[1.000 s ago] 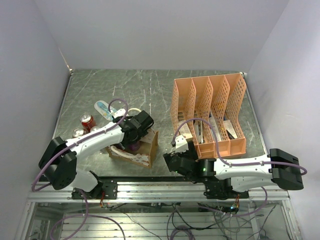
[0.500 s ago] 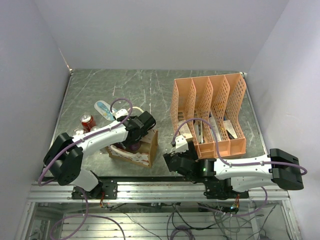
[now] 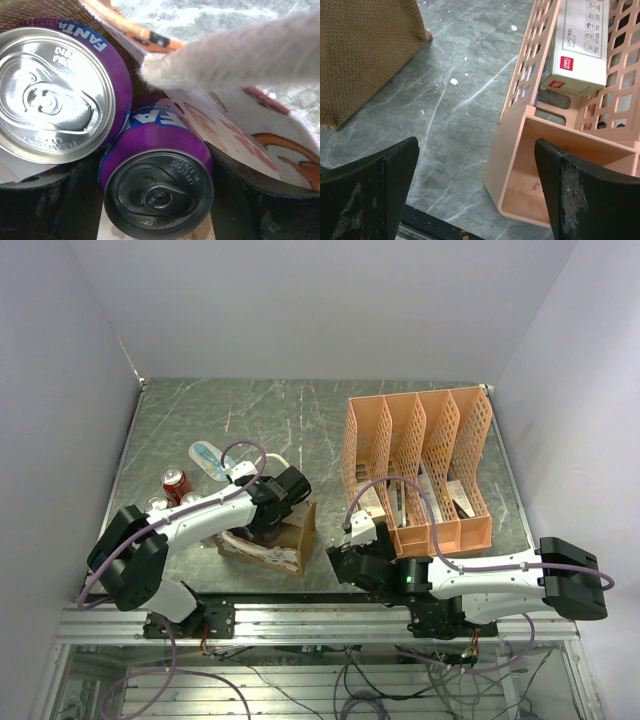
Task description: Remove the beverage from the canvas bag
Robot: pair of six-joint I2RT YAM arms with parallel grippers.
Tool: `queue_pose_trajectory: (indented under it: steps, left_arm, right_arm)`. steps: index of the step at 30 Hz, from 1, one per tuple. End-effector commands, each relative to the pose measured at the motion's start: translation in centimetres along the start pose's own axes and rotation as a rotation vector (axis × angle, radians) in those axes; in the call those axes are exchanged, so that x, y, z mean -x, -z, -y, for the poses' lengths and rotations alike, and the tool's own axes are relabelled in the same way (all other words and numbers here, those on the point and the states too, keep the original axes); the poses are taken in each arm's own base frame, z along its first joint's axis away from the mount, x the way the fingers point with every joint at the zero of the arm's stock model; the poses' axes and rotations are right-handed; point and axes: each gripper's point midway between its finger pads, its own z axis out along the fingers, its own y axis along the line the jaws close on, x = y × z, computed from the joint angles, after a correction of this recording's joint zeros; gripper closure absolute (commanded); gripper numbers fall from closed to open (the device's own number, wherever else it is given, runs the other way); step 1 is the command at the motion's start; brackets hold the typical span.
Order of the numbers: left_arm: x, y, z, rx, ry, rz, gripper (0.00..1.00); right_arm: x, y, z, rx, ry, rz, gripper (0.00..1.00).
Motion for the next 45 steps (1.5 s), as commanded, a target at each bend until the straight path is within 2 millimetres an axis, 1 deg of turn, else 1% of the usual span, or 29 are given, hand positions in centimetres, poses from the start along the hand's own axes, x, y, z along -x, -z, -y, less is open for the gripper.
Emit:
queue_pose_trajectory:
  steps: [1,3,7,8,11,12,15,17,19,25,30,38,42,45]
  left_arm:
    - [1.4,0.8,0.8,-0.041,0.020,0.052,0.30]
    - [1.7,1.3,0.8,-0.060,0.028,0.050,0.33]
    - [2.3,2.6,1.0,-0.109,0.043,0.050,0.48]
    - [2.5,2.8,1.1,-0.119,0.044,0.050,0.52]
    - [3.0,3.9,1.5,-0.162,0.044,0.050,0.71]
    - [3.2,4.2,1.7,-0.174,0.042,0.049,0.74]
    - [3.7,5.3,2.1,-0.208,0.031,0.045,0.86]
    - [4.0,5.8,2.2,-0.223,0.023,0.045,0.91]
    - [4.3,6.4,2.2,-0.245,0.016,0.046,0.93]
    - [5.2,7.8,2.0,-0.311,-0.006,0.074,0.93]
    - [6.5,9.2,1.4,-0.358,-0.039,0.116,0.93]
    - [9.8,12.8,-0.1,-0.448,-0.076,0.227,0.93]
    - [11.8,15.1,-1.3,-0.503,-0.067,0.295,0.93]
    - [13.4,16.9,-2.5,-0.536,-0.048,0.352,0.93]
  right_arm:
    - [1.0,0.1,0.0,-0.019,-0.021,0.027,0.00]
    - [0.9,0.1,0.0,-0.021,-0.019,0.026,0.00]
    - [0.9,0.0,0.0,-0.026,-0.016,0.022,0.00]
    - [0.9,0.0,0.1,-0.027,-0.017,0.023,0.00]
    - [0.9,0.1,0.1,-0.026,-0.020,0.026,0.00]
    - [0.9,0.1,0.1,-0.026,-0.020,0.027,0.00]
    - [0.9,0.1,0.0,-0.020,-0.019,0.027,0.00]
    - [0.9,0.1,0.0,-0.022,-0.017,0.026,0.00]
    - [0.9,0.1,0.0,-0.024,-0.015,0.025,0.00]
    - [0.9,0.0,0.0,-0.027,-0.014,0.023,0.00]
    - [0.9,0.1,0.0,-0.023,-0.019,0.025,0.00]
    - [0.9,0.0,-0.1,-0.025,-0.011,0.022,0.00]
    - [0.8,0.0,-0.1,-0.028,-0.005,0.019,0.00]
    - [0.8,-0.1,-0.1,-0.030,-0.005,0.019,0.00]
